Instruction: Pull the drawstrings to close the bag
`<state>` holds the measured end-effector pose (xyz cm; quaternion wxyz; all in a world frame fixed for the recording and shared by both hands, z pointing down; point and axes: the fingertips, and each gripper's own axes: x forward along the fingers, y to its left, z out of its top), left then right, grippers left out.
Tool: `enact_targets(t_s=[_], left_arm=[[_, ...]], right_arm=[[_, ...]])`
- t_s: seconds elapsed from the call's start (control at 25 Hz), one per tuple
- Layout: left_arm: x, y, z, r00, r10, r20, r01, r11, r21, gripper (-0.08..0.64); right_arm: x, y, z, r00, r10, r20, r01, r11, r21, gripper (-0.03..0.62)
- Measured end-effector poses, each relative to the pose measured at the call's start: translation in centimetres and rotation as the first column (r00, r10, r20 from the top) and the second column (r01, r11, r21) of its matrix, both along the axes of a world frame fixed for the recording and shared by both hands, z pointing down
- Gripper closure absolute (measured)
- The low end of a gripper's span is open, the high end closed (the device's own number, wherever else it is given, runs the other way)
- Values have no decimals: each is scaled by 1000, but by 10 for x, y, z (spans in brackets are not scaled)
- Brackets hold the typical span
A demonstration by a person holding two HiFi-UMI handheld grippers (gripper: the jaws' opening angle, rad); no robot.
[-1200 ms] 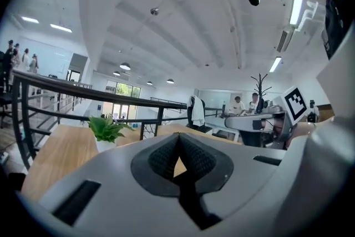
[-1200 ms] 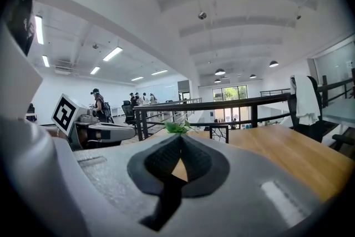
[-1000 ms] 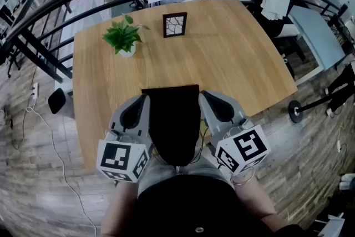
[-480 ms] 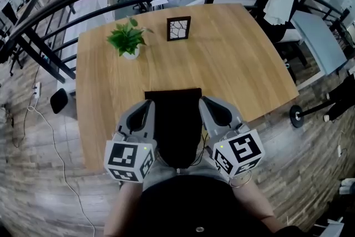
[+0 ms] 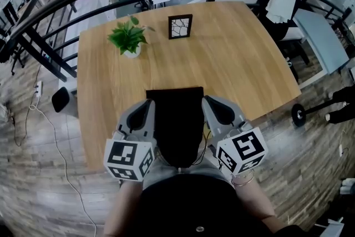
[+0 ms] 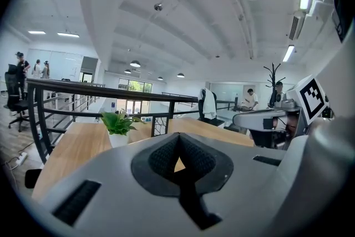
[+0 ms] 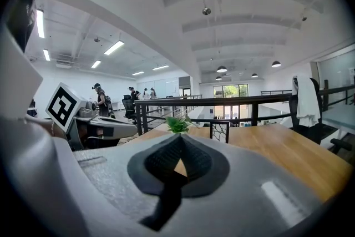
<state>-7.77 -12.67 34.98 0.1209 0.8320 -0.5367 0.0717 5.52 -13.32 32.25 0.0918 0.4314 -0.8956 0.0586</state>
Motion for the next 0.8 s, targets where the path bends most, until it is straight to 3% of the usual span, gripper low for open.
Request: enact_targets(t_s=[0.8], left_arm=[[-5, 1, 14, 1000, -6, -13, 5, 999, -40, 548]], right_arm=[[11, -7, 15, 1000, 0, -9, 0, 999, -53, 594]])
